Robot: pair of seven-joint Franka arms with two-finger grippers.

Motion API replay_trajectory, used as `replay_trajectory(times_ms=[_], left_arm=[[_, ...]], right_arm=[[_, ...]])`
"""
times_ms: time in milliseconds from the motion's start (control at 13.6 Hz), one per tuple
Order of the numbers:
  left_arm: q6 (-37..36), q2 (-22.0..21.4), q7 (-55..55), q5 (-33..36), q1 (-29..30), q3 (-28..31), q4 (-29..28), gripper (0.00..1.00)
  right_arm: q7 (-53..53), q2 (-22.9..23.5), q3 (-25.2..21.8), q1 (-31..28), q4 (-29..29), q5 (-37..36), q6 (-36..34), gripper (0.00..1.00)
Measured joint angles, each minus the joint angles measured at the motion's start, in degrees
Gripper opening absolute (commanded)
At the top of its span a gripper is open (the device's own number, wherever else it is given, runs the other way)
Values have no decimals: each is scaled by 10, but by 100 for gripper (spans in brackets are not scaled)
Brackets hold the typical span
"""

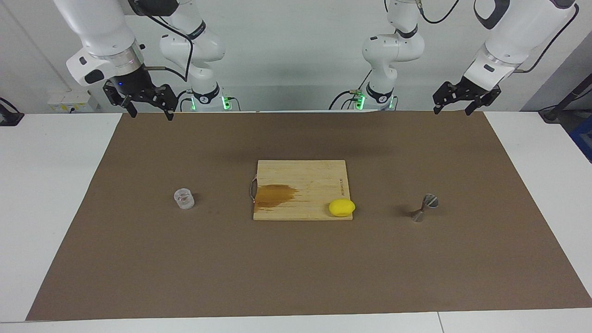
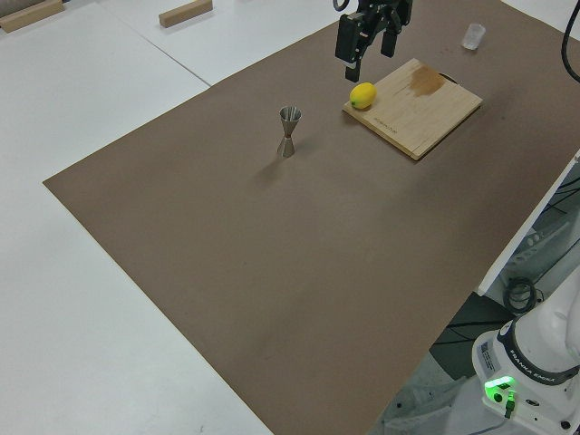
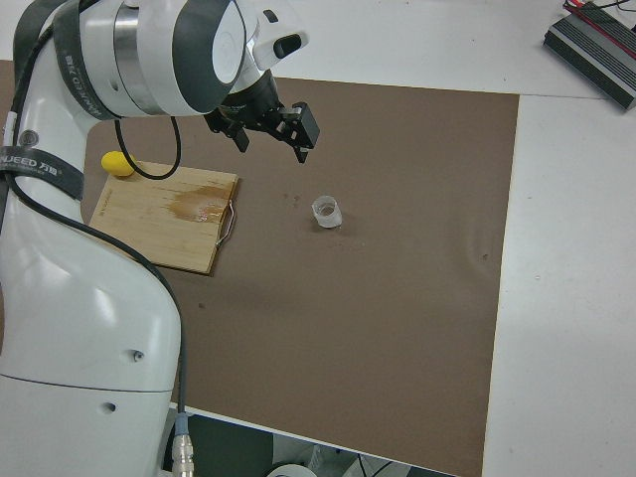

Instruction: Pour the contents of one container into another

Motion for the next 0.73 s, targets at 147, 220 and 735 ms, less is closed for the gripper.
replay_trajectory(times_ms=[147, 220, 735], left_arm=[[-1, 4, -24, 0, 7, 2, 0, 100], [-3, 12, -41, 0, 7, 2, 1, 100], [-1, 176, -309, -125, 16, 61, 108, 98]], right_arm=[[0, 0, 0, 0, 0, 0, 0, 100], [0, 0, 0, 0, 0, 0, 0, 100], [0, 0, 0, 0, 0, 0, 0, 100]])
